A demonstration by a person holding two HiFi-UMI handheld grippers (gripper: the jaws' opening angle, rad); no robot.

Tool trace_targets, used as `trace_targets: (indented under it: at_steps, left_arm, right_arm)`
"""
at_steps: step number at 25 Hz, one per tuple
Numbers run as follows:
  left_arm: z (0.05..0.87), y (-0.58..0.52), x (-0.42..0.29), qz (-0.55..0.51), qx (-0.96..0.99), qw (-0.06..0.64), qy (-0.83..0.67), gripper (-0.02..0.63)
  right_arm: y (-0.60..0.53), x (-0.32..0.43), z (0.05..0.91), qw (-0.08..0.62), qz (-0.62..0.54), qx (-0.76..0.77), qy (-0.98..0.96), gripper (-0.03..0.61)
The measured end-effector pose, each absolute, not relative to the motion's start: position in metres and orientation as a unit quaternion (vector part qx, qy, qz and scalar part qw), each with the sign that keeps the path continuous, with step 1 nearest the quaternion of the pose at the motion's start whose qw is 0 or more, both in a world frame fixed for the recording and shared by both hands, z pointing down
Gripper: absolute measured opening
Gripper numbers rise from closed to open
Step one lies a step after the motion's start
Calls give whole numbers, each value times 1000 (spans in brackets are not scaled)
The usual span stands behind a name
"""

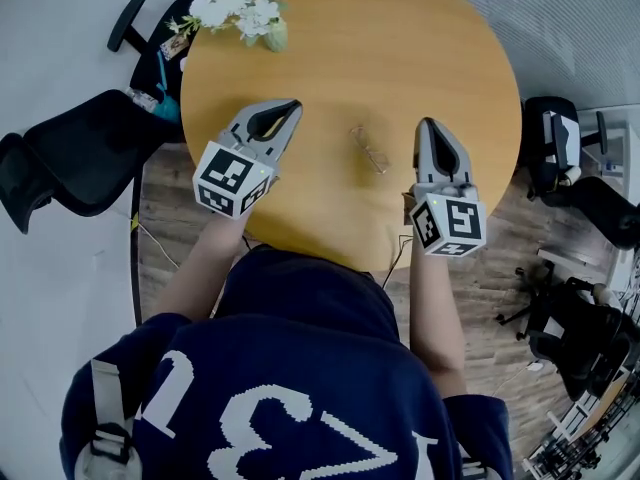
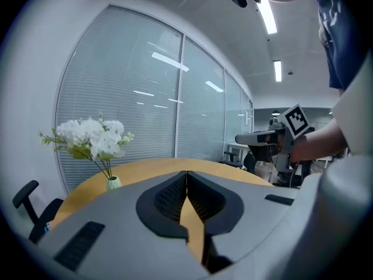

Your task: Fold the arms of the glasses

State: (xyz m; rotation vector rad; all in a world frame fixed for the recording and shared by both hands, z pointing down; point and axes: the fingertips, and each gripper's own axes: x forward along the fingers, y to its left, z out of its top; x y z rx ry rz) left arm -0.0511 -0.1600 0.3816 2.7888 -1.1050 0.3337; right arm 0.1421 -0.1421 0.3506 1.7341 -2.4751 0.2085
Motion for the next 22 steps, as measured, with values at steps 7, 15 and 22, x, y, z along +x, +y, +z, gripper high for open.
trace_targets:
  at_steps: [7, 15, 22]
  left_arm:
    - [339, -158, -56, 70, 923, 35, -378, 15]
    - [323, -160, -64, 46, 919, 30, -390, 15]
    - [320, -159, -64, 38, 918, 32, -394, 16]
  right_arm:
    - [-128, 139, 322, 32, 35, 585, -809, 25]
    - [-124, 138, 307, 25, 20, 598, -801, 25]
    - [-119, 144, 305, 24, 16, 605, -795, 26]
